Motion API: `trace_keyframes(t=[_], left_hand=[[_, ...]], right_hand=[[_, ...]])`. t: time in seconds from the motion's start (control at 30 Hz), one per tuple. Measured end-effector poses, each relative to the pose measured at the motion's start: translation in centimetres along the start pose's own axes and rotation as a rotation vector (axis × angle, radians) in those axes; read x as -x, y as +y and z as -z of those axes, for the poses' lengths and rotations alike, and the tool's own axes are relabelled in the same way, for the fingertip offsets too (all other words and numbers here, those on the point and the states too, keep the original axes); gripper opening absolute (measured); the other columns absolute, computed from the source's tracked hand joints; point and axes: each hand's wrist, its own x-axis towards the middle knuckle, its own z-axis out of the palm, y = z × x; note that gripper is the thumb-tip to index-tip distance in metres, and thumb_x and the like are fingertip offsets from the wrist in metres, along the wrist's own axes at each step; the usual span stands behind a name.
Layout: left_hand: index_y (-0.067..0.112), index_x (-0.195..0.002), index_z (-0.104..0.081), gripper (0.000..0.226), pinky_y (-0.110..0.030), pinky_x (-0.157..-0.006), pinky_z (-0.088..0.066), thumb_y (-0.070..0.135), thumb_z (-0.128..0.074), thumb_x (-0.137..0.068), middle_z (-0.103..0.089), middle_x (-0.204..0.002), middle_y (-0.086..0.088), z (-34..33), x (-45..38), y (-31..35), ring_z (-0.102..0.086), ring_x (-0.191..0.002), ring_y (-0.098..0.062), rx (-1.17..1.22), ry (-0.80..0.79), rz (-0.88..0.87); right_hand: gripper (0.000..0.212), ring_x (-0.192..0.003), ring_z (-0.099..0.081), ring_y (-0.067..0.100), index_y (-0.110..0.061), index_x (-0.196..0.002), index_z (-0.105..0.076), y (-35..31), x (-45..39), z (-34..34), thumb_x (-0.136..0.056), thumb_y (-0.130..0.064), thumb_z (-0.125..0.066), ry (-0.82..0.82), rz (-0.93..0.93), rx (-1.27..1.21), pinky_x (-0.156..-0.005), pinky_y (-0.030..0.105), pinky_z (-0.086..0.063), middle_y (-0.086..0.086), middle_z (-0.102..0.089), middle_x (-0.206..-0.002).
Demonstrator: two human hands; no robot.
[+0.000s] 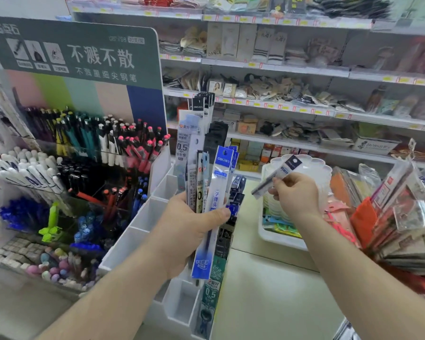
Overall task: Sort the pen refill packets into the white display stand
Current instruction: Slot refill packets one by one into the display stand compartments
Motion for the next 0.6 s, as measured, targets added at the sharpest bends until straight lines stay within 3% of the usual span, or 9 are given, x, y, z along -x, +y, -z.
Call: trace_keyframes(t=[0.1,0.3,0.43,0.6], left_hand=[[0.007,-0.104,-0.067,0.022,-0.030,-0.061,-0.059,-0.005,-0.068,-0.085,-0.076,-0.084,-0.007,-0.7,0.0,-1.2,-0.074,-0.073,-0.021,0.019,0.018,0.051],[0.007,-0.105,-0.068,0.023,-0.037,-0.073,-0.060,-0.002,-0.070,-0.084,-0.077,-0.091,-0.010,-0.9,-0.5,-2.3,-0.074,-0.085,-0.027,0.008,0.072,0.077],[0.009,-0.105,-0.069,0.023,-0.037,-0.076,-0.060,-0.001,-0.072,-0.084,-0.077,-0.091,-0.008,-1.0,-0.8,-2.7,-0.074,-0.087,-0.026,0.004,0.092,0.075],[0.013,-0.104,-0.071,0.035,-0.046,-0.088,-0.058,0.013,-0.078,-0.069,-0.077,-0.095,-0.008,-1.4,-0.9,-3.2,-0.073,-0.095,-0.029,-0.024,0.105,0.076]], right_hand=[[0.021,-0.080,-0.072,0.023,-0.023,-0.075,-0.067,1.0,-1.4,-1.4,-0.095,-0.017,-0.063,-0.044,-0.023,0.024,-0.084,0.050,-0.059,0.001,-0.073,-0.078],[0.018,-0.071,-0.067,0.014,-0.021,-0.079,-0.071,2.9,-2.4,-4.0,-0.094,-0.016,-0.062,-0.146,-0.022,0.080,-0.082,0.043,-0.059,0.001,-0.073,-0.078],[0.021,-0.079,-0.071,0.023,-0.024,-0.076,-0.071,4.5,-2.8,-6.1,-0.095,-0.022,-0.062,-0.310,-0.026,0.192,-0.082,0.045,-0.058,0.000,-0.073,-0.075],[0.020,-0.072,-0.063,0.018,-0.010,-0.098,-0.077,6.0,-2.6,-8.0,-0.096,-0.014,-0.058,-0.442,0.007,0.369,-0.059,0.024,-0.045,0.005,-0.072,-0.083]])
